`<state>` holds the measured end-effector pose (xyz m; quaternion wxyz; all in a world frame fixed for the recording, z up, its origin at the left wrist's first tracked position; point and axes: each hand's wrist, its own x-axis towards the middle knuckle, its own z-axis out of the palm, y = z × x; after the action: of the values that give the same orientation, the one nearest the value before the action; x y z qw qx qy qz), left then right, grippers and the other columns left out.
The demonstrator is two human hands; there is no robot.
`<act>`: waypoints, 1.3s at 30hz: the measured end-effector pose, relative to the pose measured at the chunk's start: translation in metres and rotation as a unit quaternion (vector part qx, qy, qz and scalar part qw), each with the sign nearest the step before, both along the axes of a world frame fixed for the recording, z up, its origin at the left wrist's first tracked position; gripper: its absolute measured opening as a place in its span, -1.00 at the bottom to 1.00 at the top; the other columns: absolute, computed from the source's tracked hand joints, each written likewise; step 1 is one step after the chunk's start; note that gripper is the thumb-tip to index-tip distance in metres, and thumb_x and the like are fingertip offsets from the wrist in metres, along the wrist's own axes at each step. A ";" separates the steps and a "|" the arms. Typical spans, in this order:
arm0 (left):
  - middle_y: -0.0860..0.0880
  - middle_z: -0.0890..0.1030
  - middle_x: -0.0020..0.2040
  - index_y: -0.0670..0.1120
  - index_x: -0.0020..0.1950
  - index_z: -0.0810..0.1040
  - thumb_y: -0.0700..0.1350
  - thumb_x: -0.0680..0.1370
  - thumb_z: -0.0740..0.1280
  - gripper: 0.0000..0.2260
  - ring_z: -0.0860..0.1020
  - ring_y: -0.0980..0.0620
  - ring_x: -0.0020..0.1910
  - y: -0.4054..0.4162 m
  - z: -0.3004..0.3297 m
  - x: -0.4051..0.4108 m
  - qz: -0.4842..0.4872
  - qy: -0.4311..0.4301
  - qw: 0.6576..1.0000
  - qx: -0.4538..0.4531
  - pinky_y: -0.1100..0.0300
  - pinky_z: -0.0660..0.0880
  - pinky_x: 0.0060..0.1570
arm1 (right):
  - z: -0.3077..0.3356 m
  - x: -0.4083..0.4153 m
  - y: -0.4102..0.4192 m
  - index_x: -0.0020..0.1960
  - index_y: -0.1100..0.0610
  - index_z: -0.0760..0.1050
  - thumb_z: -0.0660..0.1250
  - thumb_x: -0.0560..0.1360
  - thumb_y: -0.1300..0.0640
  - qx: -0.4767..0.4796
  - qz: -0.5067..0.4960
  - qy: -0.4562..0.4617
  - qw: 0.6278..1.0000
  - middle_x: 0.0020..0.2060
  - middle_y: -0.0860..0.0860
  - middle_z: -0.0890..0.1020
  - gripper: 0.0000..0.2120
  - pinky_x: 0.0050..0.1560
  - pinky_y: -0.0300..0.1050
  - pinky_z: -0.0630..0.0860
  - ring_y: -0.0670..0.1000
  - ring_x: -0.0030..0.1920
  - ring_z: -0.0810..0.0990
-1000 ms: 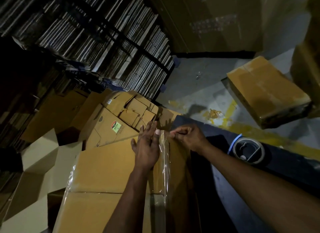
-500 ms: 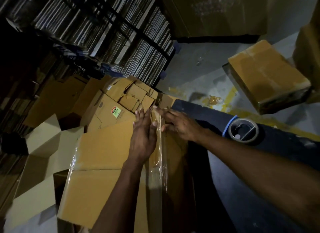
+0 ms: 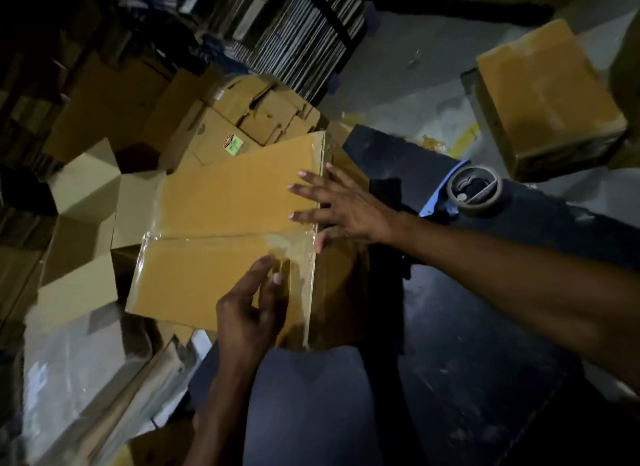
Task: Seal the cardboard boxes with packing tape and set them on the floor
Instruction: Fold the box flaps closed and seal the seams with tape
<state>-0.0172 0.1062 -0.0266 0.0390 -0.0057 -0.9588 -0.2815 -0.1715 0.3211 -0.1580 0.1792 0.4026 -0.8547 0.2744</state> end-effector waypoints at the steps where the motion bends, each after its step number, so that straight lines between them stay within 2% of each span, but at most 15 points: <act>1: 0.12 0.61 0.35 0.05 0.40 0.62 0.06 0.65 0.35 -0.67 0.55 0.35 0.28 -0.003 0.001 0.013 -0.005 -0.006 1.000 0.006 0.39 0.53 0.14 | 0.003 -0.003 0.002 0.55 -0.10 0.36 0.16 0.56 -0.35 0.006 0.008 -0.003 1.000 0.61 0.10 0.21 -0.37 0.54 0.38 0.03 0.19 0.63 0.06; 3: 0.13 0.57 0.40 0.06 0.46 0.56 0.03 0.67 0.36 -0.65 0.53 0.34 0.32 -0.012 0.001 0.035 -0.043 -0.034 0.998 0.014 0.44 0.50 0.17 | 0.010 -0.009 0.005 0.57 -0.09 0.32 0.17 0.55 -0.37 0.035 0.015 0.003 0.999 0.62 0.12 0.19 -0.34 0.51 0.40 0.08 0.19 0.63 0.05; 4: 0.12 0.52 0.46 0.06 0.50 0.50 0.03 0.66 0.38 -0.60 0.48 0.25 0.42 -0.018 -0.002 0.042 -0.079 -0.058 0.995 0.014 0.37 0.46 0.31 | 0.013 -0.013 0.008 0.58 -0.09 0.30 0.16 0.54 -0.40 0.052 0.013 0.006 0.999 0.62 0.14 0.18 -0.30 0.49 0.43 0.11 0.20 0.63 0.05; 6: 0.07 0.37 0.59 0.07 0.57 0.41 0.13 0.53 0.51 -0.37 0.29 0.06 0.59 -0.034 -0.014 0.050 -0.171 -0.098 0.980 -0.022 0.19 0.22 0.56 | 0.027 -0.013 0.018 0.61 -0.08 0.22 0.10 0.47 -0.52 0.095 -0.007 0.003 0.995 0.63 0.18 0.10 -0.16 0.50 0.47 0.08 0.23 0.63 0.01; 7: 0.04 0.31 0.62 0.08 0.58 0.40 0.18 0.46 0.56 -0.27 0.23 0.02 0.63 -0.040 -0.021 0.052 -0.202 -0.100 0.973 -0.049 0.13 0.14 0.60 | 0.034 -0.006 0.020 0.62 -0.07 0.18 0.05 0.42 -0.58 0.104 -0.018 0.002 0.994 0.64 0.20 0.06 -0.08 0.50 0.46 0.03 0.23 0.64 -0.01; 9: 0.03 0.28 0.63 0.10 0.57 0.41 0.20 0.40 0.59 -0.21 0.23 -0.01 0.63 -0.045 -0.033 0.051 -0.217 -0.070 0.970 -0.084 0.04 0.16 0.60 | 0.045 0.017 0.013 0.61 -0.05 0.21 0.00 0.39 -0.62 0.073 -0.012 0.012 0.997 0.63 0.22 0.08 -0.03 0.50 0.39 -0.03 0.24 0.63 0.02; 12: 0.01 0.35 0.59 0.12 0.55 0.44 0.22 0.44 0.53 -0.30 0.34 0.00 0.57 -0.042 -0.038 0.050 -0.205 -0.009 0.973 -0.102 0.02 0.30 0.53 | 0.038 0.059 -0.017 0.59 -0.06 0.27 0.06 0.45 -0.56 0.046 0.038 0.049 0.997 0.62 0.18 0.16 -0.13 0.53 0.39 -0.03 0.20 0.63 0.06; 16: -0.03 0.43 0.54 0.04 0.50 0.51 0.29 0.48 0.45 -0.35 0.42 -0.01 0.52 -0.039 -0.043 0.052 -0.196 0.052 0.969 -0.139 0.02 0.41 0.47 | 0.007 0.086 -0.030 0.56 -0.02 0.35 0.13 0.54 -0.44 0.042 0.007 0.083 0.996 0.60 0.19 0.22 -0.26 0.52 0.38 0.08 0.22 0.62 0.09; 21: -0.04 0.48 0.50 0.00 0.47 0.56 0.30 0.46 0.48 -0.35 0.45 0.02 0.49 -0.035 -0.048 0.055 -0.182 0.078 0.965 -0.172 -0.07 0.50 0.41 | 0.011 0.093 -0.023 0.64 0.04 0.18 0.10 0.47 -0.53 0.049 -0.012 0.040 0.998 0.64 0.18 0.06 -0.07 0.54 0.40 -0.07 0.20 0.65 -0.07; 25: -0.02 0.48 0.51 -0.01 0.46 0.57 0.28 0.46 0.49 -0.35 0.44 0.08 0.50 -0.031 -0.049 0.057 -0.171 0.088 0.968 -0.163 -0.06 0.49 0.42 | 0.007 0.111 -0.025 0.66 0.01 0.06 0.07 0.48 -0.53 -0.018 -0.026 -0.058 0.998 0.65 0.17 -0.12 -0.06 0.52 0.45 -0.08 0.16 0.64 -0.22; 28: 0.00 0.47 0.52 -0.01 0.48 0.55 0.28 0.45 0.49 -0.33 0.41 0.13 0.51 -0.028 -0.046 0.059 -0.158 0.088 0.971 -0.158 0.01 0.47 0.43 | 0.000 0.125 -0.037 0.67 0.00 0.05 0.19 0.46 -0.51 -0.004 -0.048 -0.048 0.998 0.65 0.18 -0.12 -0.04 0.51 0.46 -0.07 0.18 0.64 -0.20; 32: 0.07 0.45 0.50 -0.04 0.50 0.53 0.27 0.40 0.53 -0.26 0.42 0.13 0.49 -0.022 -0.040 0.060 -0.132 0.072 0.976 -0.156 0.11 0.44 0.44 | -0.005 0.116 -0.030 0.66 -0.03 0.01 0.21 0.40 -0.55 0.016 -0.025 -0.029 0.999 0.65 0.16 -0.06 0.02 0.49 0.50 -0.04 0.19 0.64 -0.17; 35: 0.15 0.44 0.49 -0.01 0.49 0.53 0.24 0.34 0.60 -0.23 0.40 0.17 0.46 -0.013 -0.037 0.062 -0.081 0.054 0.981 -0.165 0.13 0.43 0.42 | -0.007 0.106 -0.015 0.67 -0.05 -0.10 0.29 0.25 -0.62 0.091 0.002 0.007 0.996 0.65 0.16 -0.11 0.21 0.47 0.55 -0.08 0.20 0.64 -0.19; 37: 0.11 0.47 0.49 0.00 0.50 0.52 0.25 0.33 0.58 -0.21 0.40 0.09 0.48 -0.005 -0.037 0.063 -0.052 0.040 0.983 -0.174 0.07 0.39 0.42 | -0.006 0.103 -0.010 0.67 -0.06 -0.16 0.34 0.12 -0.65 0.112 0.010 0.000 0.994 0.65 0.15 -0.15 0.35 0.47 0.55 -0.12 0.19 0.63 -0.25; 39: 0.12 0.48 0.50 0.04 0.51 0.51 0.24 0.33 0.57 -0.22 0.41 -0.02 0.52 0.002 -0.038 0.065 -0.019 0.023 0.984 -0.176 0.08 0.37 0.42 | -0.004 0.105 -0.012 0.67 -0.06 -0.15 0.29 0.08 -0.70 0.103 0.011 -0.015 0.994 0.65 0.14 -0.15 0.38 0.46 0.57 -0.12 0.19 0.63 -0.27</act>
<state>0.0476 0.1085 -0.0642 0.0537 -0.0375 -0.9919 -0.1085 -0.0661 0.3095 -0.1625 0.1208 0.4246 -0.8764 0.1926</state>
